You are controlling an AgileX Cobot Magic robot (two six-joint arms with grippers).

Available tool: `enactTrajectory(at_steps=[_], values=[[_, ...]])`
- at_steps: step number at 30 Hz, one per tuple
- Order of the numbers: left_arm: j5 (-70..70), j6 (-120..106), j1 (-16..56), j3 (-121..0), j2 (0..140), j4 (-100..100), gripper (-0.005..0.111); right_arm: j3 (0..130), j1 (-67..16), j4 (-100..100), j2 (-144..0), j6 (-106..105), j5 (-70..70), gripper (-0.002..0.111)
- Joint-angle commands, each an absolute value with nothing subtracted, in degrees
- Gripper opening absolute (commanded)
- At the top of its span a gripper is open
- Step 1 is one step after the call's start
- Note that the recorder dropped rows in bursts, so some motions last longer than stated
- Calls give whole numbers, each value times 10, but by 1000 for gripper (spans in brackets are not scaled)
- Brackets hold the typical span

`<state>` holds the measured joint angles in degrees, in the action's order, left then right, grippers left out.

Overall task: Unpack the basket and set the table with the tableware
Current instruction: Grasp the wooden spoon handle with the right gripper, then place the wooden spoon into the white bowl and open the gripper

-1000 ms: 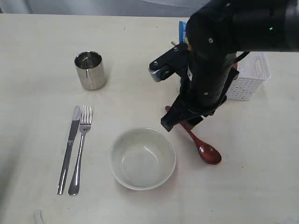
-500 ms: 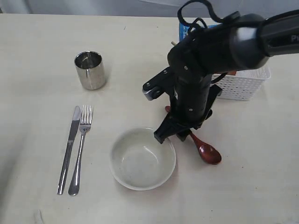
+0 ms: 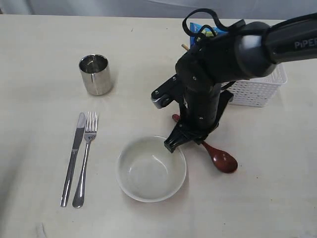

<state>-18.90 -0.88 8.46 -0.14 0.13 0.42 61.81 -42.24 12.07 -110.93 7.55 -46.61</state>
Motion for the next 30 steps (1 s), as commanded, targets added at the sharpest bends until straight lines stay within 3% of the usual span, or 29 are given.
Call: enactTrajectory(at_steps=[1, 12, 16, 19, 30], values=[[-184, -6, 88, 0, 0, 4, 0, 618, -421, 143, -1108, 77, -490, 0], [-184, -6, 88, 0, 0, 4, 0, 618, -421, 103, -970, 80, -488, 0], [-184, -6, 88, 0, 0, 4, 0, 618, -423, -100, -915, 32, -435, 0], [-184, -6, 88, 0, 0, 4, 0, 618, -431, -231, -919, -44, -413, 0], [-184, -6, 88, 0, 0, 4, 0, 618, -504, -224, -975, -59, -374, 0]])
